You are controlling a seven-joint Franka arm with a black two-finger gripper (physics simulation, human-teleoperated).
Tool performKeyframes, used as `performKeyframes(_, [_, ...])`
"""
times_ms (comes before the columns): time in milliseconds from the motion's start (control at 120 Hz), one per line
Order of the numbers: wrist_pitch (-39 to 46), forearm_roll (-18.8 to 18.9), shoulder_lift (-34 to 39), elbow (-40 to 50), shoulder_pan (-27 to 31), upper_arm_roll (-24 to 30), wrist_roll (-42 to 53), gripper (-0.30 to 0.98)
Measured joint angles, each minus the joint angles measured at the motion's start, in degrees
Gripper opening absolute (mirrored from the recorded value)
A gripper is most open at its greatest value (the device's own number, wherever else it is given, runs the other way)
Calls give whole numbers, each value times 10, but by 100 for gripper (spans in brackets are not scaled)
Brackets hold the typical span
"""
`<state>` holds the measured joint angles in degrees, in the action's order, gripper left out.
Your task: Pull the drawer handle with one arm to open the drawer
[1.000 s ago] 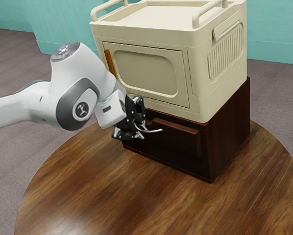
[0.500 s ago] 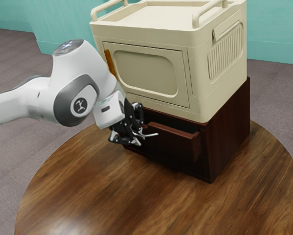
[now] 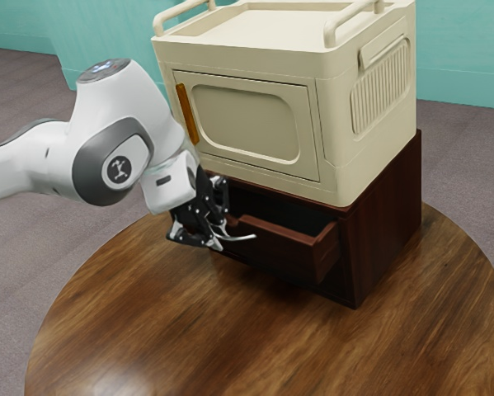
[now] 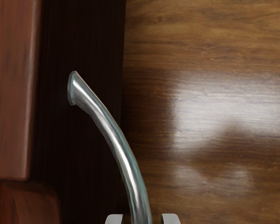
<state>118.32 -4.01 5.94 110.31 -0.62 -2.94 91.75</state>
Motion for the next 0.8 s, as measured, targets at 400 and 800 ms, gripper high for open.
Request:
performKeyframes(400, [-21,0,21,18,1,0,-4,2])
performKeyframes(800, [-23,1,54,54,-4,0,-15,-4])
